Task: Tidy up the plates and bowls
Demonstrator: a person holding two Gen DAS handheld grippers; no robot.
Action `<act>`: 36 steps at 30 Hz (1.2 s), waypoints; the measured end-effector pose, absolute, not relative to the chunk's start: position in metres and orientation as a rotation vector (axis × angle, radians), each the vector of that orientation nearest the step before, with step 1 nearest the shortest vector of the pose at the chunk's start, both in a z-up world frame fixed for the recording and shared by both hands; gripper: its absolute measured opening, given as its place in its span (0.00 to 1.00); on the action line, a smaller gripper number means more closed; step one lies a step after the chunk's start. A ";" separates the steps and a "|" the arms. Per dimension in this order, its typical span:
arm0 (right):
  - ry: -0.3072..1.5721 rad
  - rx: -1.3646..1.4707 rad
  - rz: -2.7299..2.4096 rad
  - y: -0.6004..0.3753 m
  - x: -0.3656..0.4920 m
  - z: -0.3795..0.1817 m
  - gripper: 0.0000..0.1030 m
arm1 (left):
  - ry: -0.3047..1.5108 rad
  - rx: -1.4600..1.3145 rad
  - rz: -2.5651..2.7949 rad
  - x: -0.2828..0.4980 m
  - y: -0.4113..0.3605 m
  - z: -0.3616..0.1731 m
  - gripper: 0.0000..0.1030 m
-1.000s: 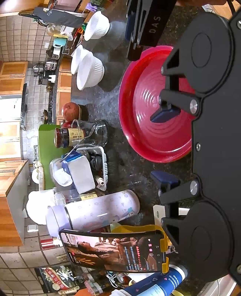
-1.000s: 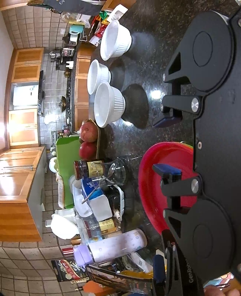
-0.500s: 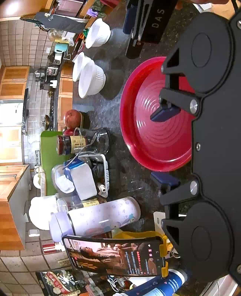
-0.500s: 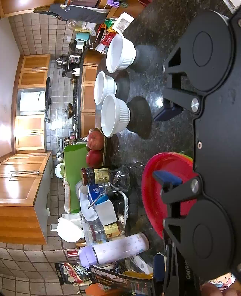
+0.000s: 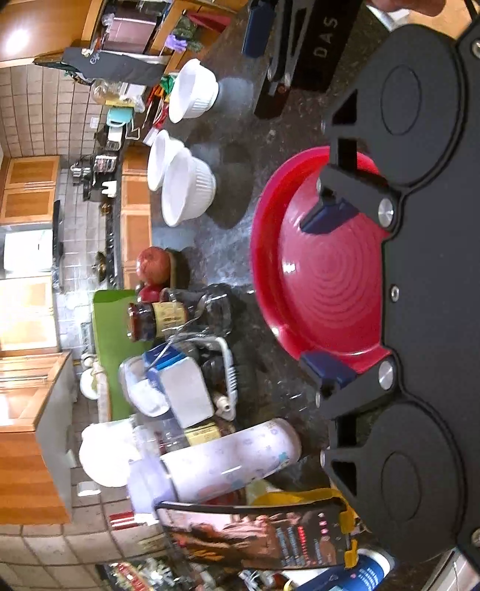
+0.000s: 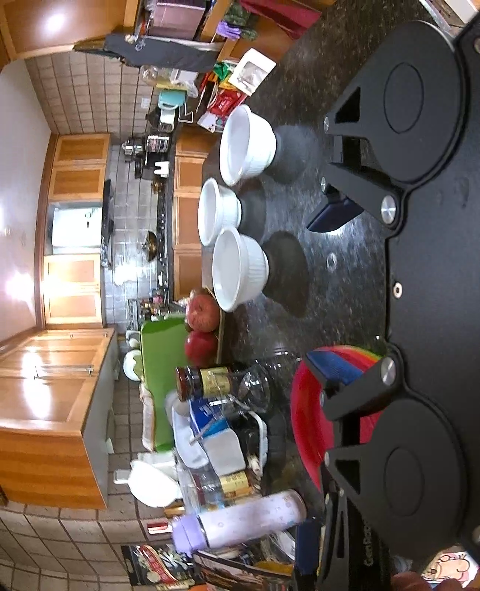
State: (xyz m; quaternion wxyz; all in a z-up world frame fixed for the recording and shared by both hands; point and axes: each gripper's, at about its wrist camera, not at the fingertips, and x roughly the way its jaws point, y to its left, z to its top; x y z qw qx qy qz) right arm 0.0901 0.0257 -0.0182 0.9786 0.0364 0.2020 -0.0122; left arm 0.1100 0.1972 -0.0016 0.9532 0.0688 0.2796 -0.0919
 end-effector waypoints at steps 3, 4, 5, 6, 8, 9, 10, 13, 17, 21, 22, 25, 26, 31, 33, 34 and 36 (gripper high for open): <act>0.379 0.104 -0.060 0.012 0.090 -0.015 0.71 | 0.538 0.154 -0.183 0.109 0.190 0.001 0.73; 0.363 0.107 -0.078 0.006 0.090 -0.014 0.71 | 0.535 0.158 -0.185 0.110 0.187 0.001 0.73; 0.350 0.104 -0.096 0.001 0.091 -0.013 0.71 | 0.532 0.161 -0.187 0.110 0.183 0.003 0.73; 0.341 0.101 -0.112 -0.003 0.092 -0.012 0.71 | 0.529 0.163 -0.189 0.111 0.180 0.003 0.73; 0.332 0.098 -0.131 -0.015 0.094 -0.009 0.70 | 0.518 0.166 -0.193 0.113 0.173 0.005 0.73; 0.330 0.100 -0.138 -0.022 0.095 -0.008 0.70 | 0.514 0.167 -0.196 0.113 0.169 0.007 0.73; 0.328 0.101 -0.139 -0.028 0.096 -0.007 0.70 | 0.513 0.166 -0.197 0.115 0.165 0.008 0.73; 0.331 0.093 -0.146 -0.047 0.102 -0.004 0.70 | 0.515 0.161 -0.202 0.120 0.153 0.011 0.73; 0.343 0.079 -0.136 -0.075 0.113 0.000 0.70 | 0.524 0.164 -0.195 0.128 0.131 0.016 0.74; 0.313 0.028 -0.131 -0.104 0.122 0.005 0.70 | 0.516 0.172 -0.193 0.136 0.105 0.020 0.74; 0.307 0.004 -0.128 -0.110 0.125 0.007 0.70 | 0.514 0.173 -0.195 0.138 0.098 0.022 0.74; 0.278 -0.039 -0.126 -0.131 0.131 0.009 0.70 | 0.504 0.179 -0.204 0.146 0.074 0.028 0.73; 0.276 -0.046 -0.119 -0.139 0.134 0.010 0.70 | 0.498 0.184 -0.209 0.149 0.065 0.030 0.73; 0.313 -0.020 -0.038 -0.184 0.151 0.009 0.66 | 0.476 0.171 -0.221 0.162 0.026 0.037 0.73; 0.338 0.003 -0.009 -0.201 0.159 0.009 0.66 | 0.484 0.166 -0.235 0.172 0.012 0.038 0.73; 0.350 0.014 0.002 -0.209 0.163 0.009 0.66 | 0.493 0.163 -0.241 0.177 0.005 0.039 0.73; 0.379 0.024 0.026 -0.223 0.174 0.009 0.66 | 0.508 0.153 -0.249 0.186 -0.007 0.039 0.73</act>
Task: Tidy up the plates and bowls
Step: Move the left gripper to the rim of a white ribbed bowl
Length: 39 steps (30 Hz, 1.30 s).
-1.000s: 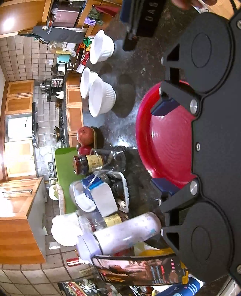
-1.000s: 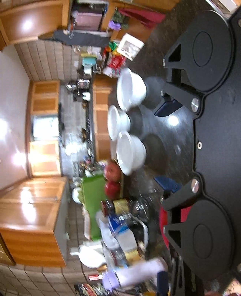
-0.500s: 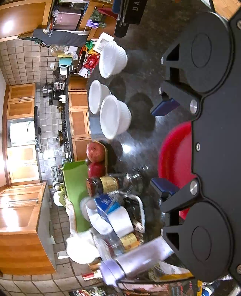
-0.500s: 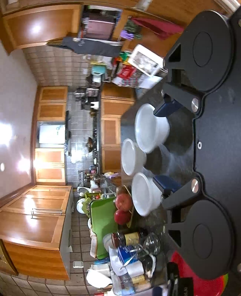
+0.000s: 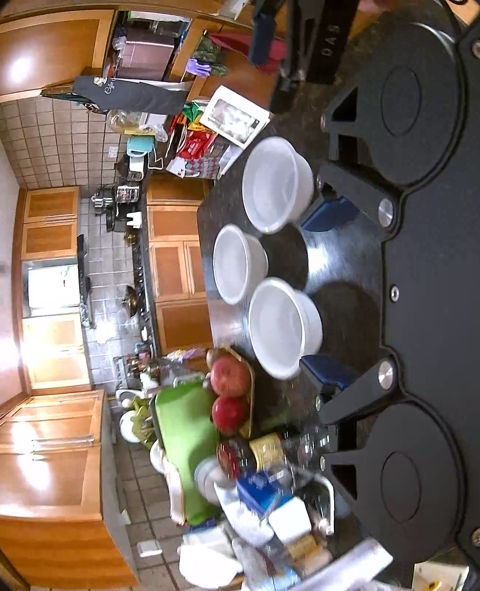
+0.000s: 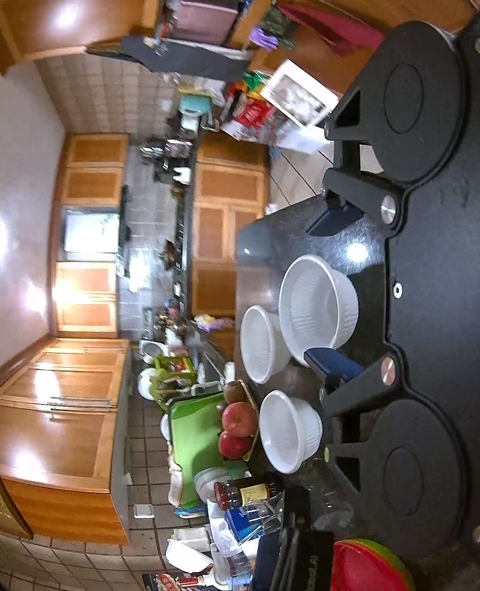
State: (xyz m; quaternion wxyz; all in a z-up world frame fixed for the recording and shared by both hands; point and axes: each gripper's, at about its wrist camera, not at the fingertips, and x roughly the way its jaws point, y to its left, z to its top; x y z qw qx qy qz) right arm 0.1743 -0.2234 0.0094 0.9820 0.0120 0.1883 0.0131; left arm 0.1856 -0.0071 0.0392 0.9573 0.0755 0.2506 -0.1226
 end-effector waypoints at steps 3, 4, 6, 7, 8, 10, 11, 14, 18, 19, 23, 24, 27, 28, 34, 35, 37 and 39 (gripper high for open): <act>0.416 0.050 0.064 -0.243 0.192 0.009 0.66 | 0.531 0.150 -0.249 0.196 -0.025 0.038 0.73; 0.428 0.062 0.076 -0.249 0.200 0.009 0.66 | 0.536 0.152 -0.246 0.200 -0.030 0.037 0.73; 0.447 0.085 0.096 -0.259 0.216 0.007 0.66 | 0.544 0.152 -0.230 0.207 -0.040 0.036 0.73; 0.457 0.092 0.103 -0.263 0.223 0.006 0.66 | 0.548 0.152 -0.222 0.210 -0.044 0.034 0.73; 0.468 0.098 0.110 -0.264 0.230 0.004 0.66 | 0.553 0.152 -0.217 0.214 -0.049 0.033 0.73; 0.491 0.116 0.129 -0.271 0.244 -0.001 0.66 | 0.573 0.147 -0.218 0.223 -0.056 0.029 0.73; 0.502 0.127 0.135 -0.275 0.251 -0.003 0.66 | 0.587 0.144 -0.220 0.226 -0.059 0.027 0.73; 0.534 0.159 0.147 -0.282 0.270 -0.011 0.66 | 0.644 0.134 -0.211 0.239 -0.073 0.018 0.73; 0.560 0.168 0.161 -0.284 0.288 -0.023 0.67 | 0.691 0.123 -0.196 0.253 -0.080 0.007 0.72; 0.565 0.166 0.163 -0.284 0.292 -0.026 0.67 | 0.696 0.124 -0.191 0.254 -0.081 0.006 0.72; 0.573 0.147 0.199 -0.279 0.307 -0.034 0.66 | 0.713 0.136 -0.179 0.262 -0.087 0.001 0.72; 0.574 0.140 0.205 -0.277 0.310 -0.034 0.66 | 0.717 0.139 -0.179 0.262 -0.089 0.000 0.72; 0.573 0.124 0.215 -0.274 0.317 -0.037 0.59 | 0.719 0.141 -0.184 0.268 -0.092 0.000 0.71; 0.578 0.121 0.223 -0.273 0.320 -0.038 0.54 | 0.720 0.140 -0.186 0.271 -0.093 0.000 0.70; 0.617 0.151 0.228 -0.279 0.337 -0.043 0.47 | 0.751 0.157 -0.198 0.288 -0.102 -0.007 0.67; 0.622 0.149 0.230 -0.279 0.339 -0.043 0.44 | 0.757 0.161 -0.202 0.290 -0.104 -0.008 0.65; 0.632 0.142 0.234 -0.277 0.342 -0.046 0.44 | 0.765 0.173 -0.211 0.293 -0.107 -0.010 0.63; 0.638 0.137 0.237 -0.275 0.344 -0.047 0.43 | 0.770 0.175 -0.215 0.297 -0.107 -0.012 0.57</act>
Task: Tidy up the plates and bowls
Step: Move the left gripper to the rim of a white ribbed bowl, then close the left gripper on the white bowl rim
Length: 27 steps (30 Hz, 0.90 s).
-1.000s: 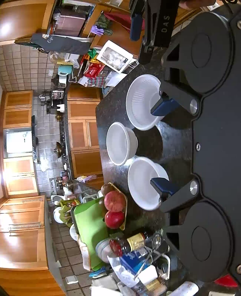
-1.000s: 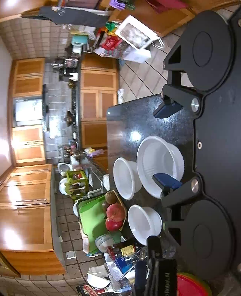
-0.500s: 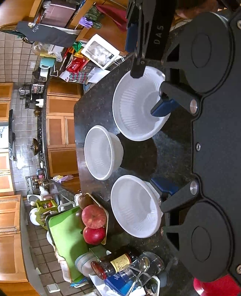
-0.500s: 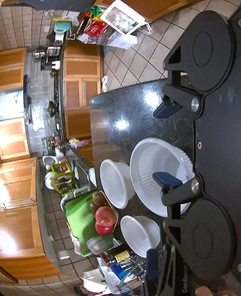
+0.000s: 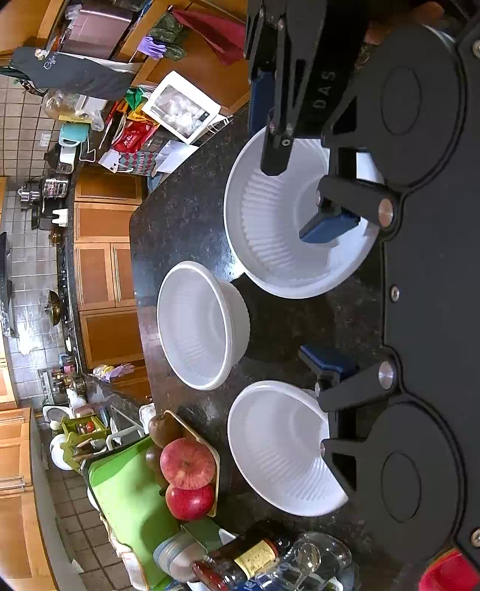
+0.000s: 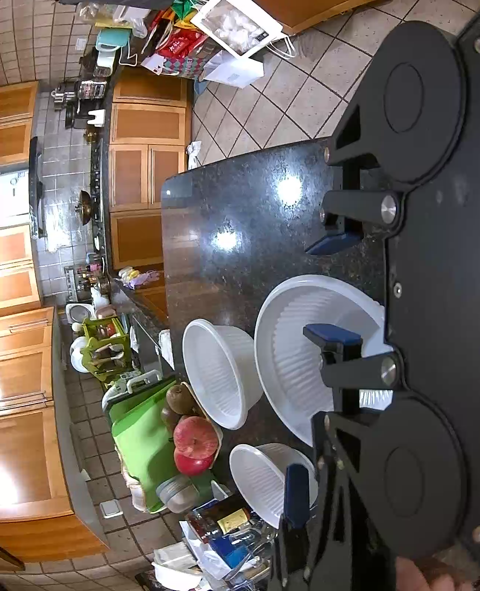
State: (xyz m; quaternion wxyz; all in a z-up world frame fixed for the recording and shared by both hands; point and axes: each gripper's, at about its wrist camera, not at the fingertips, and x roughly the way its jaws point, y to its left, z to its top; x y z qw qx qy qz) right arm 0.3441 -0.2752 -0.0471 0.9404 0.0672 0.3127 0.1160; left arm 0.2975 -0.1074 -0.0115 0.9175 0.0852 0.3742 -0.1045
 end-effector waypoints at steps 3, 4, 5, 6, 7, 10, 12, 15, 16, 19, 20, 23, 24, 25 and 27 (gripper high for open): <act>0.650 0.130 0.240 -0.273 0.347 -0.050 0.41 | 0.789 0.185 -0.218 0.302 -0.109 -0.014 0.50; 0.655 0.130 0.240 -0.272 0.348 -0.051 0.40 | 0.796 0.185 -0.222 0.303 -0.109 -0.016 0.49; 0.661 0.128 0.239 -0.271 0.349 -0.052 0.37 | 0.803 0.185 -0.222 0.304 -0.109 -0.017 0.46; 0.668 0.126 0.239 -0.270 0.349 -0.053 0.35 | 0.810 0.185 -0.223 0.306 -0.109 -0.018 0.44; 0.674 0.126 0.240 -0.270 0.349 -0.054 0.32 | 0.817 0.181 -0.222 0.307 -0.108 -0.018 0.42; 0.692 0.127 0.247 -0.268 0.350 -0.055 0.26 | 0.841 0.162 -0.229 0.310 -0.107 -0.019 0.33; 0.703 0.131 0.252 -0.268 0.348 -0.056 0.23 | 0.853 0.146 -0.237 0.311 -0.106 -0.020 0.33; 0.713 0.130 0.252 -0.266 0.347 -0.056 0.19 | 0.858 0.137 -0.242 0.310 -0.106 -0.019 0.33; 0.714 0.131 0.252 -0.266 0.346 -0.056 0.19 | 0.857 0.136 -0.245 0.309 -0.106 -0.018 0.33; 0.719 0.134 0.254 -0.266 0.343 -0.055 0.17 | 0.852 0.132 -0.255 0.305 -0.105 -0.016 0.33; 0.721 0.137 0.254 -0.266 0.342 -0.055 0.17 | 0.850 0.133 -0.257 0.304 -0.105 -0.016 0.33; 0.722 0.142 0.249 -0.267 0.342 -0.055 0.16 | 0.845 0.141 -0.248 0.303 -0.107 -0.016 0.30; 0.721 0.142 0.246 -0.268 0.342 -0.056 0.16 | 0.845 0.141 -0.246 0.303 -0.107 -0.016 0.28; 0.723 0.143 0.243 -0.269 0.342 -0.056 0.16 | 0.846 0.138 -0.244 0.304 -0.106 -0.016 0.28; 0.720 0.144 0.237 -0.269 0.342 -0.055 0.16 | 0.854 0.131 -0.245 0.306 -0.105 -0.016 0.20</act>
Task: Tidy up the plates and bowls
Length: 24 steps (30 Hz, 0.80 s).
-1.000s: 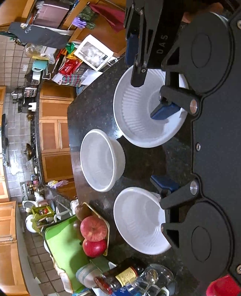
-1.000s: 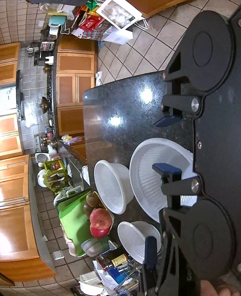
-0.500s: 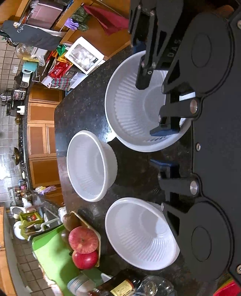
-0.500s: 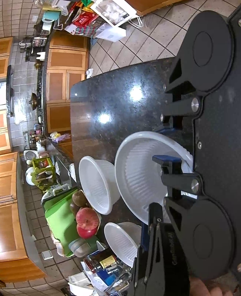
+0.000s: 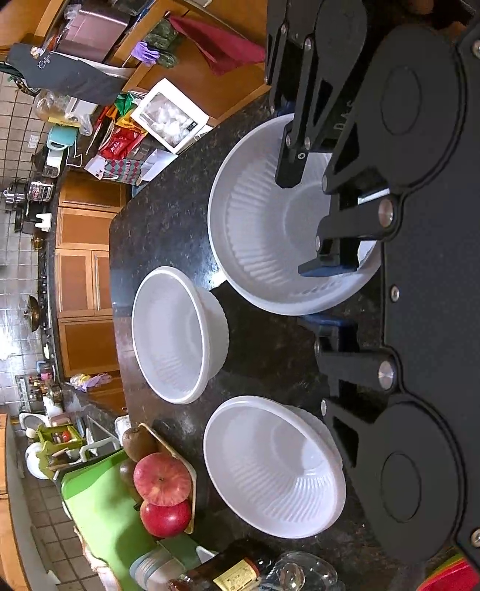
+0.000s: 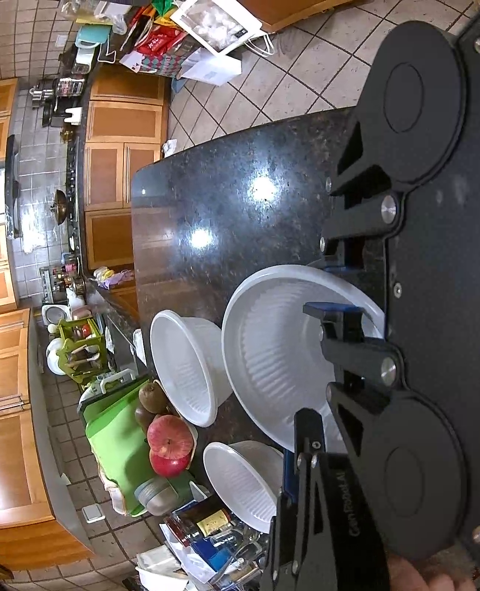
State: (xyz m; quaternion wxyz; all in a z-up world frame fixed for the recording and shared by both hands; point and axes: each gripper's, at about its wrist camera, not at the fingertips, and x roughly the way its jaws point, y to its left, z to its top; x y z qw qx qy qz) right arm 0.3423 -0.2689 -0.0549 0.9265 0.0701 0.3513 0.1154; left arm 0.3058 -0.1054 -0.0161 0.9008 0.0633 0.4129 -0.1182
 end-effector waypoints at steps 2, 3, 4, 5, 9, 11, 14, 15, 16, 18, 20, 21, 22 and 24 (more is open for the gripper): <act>0.717 0.144 0.235 -0.268 0.342 -0.053 0.16 | 0.862 0.125 -0.244 0.308 -0.105 -0.016 0.20; 0.714 0.142 0.234 -0.268 0.342 -0.053 0.16 | 0.867 0.118 -0.248 0.309 -0.104 -0.017 0.20; 0.713 0.141 0.232 -0.268 0.341 -0.053 0.16 | 0.874 0.113 -0.252 0.310 -0.103 -0.017 0.20; 0.712 0.139 0.231 -0.268 0.341 -0.053 0.16 | 0.879 0.107 -0.254 0.310 -0.103 -0.017 0.20; 0.710 0.139 0.238 -0.267 0.338 -0.052 0.16 | 0.883 0.101 -0.257 0.307 -0.102 -0.016 0.20; 0.711 0.143 0.244 -0.267 0.336 -0.051 0.16 | 0.878 0.100 -0.260 0.302 -0.101 -0.013 0.20; 0.714 0.154 0.264 -0.265 0.330 -0.048 0.16 | 0.883 0.097 -0.258 0.296 -0.097 -0.010 0.20; 0.713 0.156 0.271 -0.263 0.327 -0.047 0.16 | 0.890 0.095 -0.258 0.293 -0.094 -0.009 0.20; 0.714 0.158 0.280 -0.261 0.322 -0.046 0.16 | 0.897 0.094 -0.257 0.290 -0.092 -0.008 0.20; 0.716 0.159 0.293 -0.256 0.315 -0.044 0.16 | 0.911 0.089 -0.254 0.285 -0.086 -0.006 0.20; 0.719 0.161 0.303 -0.248 0.305 -0.042 0.16 | 0.916 0.080 -0.252 0.277 -0.078 -0.003 0.20; 0.728 0.168 0.308 -0.244 0.301 -0.041 0.16 | 0.919 0.081 -0.252 0.273 -0.074 -0.003 0.20; 0.736 0.176 0.312 -0.242 0.296 -0.042 0.16 | 0.926 0.084 -0.251 0.269 -0.070 -0.002 0.20; 0.755 0.184 0.318 -0.233 0.286 -0.041 0.16 | 0.931 0.088 -0.248 0.261 -0.060 0.000 0.20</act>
